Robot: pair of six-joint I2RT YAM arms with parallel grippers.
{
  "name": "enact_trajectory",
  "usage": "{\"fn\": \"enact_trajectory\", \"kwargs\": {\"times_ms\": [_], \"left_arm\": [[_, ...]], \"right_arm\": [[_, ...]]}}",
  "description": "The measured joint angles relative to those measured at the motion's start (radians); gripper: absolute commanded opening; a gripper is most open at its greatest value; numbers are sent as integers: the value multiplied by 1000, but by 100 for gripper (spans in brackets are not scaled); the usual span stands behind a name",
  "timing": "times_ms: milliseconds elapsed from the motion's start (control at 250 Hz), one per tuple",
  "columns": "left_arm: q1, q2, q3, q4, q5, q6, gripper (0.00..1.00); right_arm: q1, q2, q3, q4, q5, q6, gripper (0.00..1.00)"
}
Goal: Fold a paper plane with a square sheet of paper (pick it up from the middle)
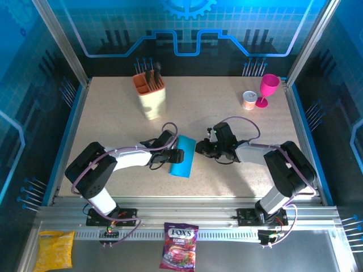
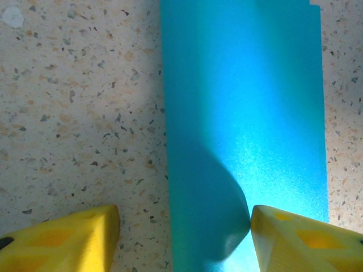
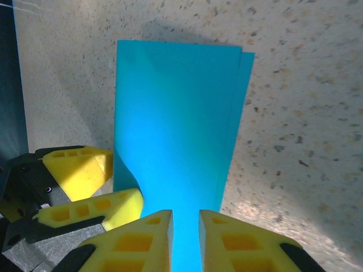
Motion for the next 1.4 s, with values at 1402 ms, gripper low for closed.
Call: {"fn": "enact_trajectory", "kwargs": {"times_ms": [1402], "left_arm": [[0,0,-5,11,0,-12,64]], "right_arm": [[-11,-227,-58,-134,276,70,17]]}}
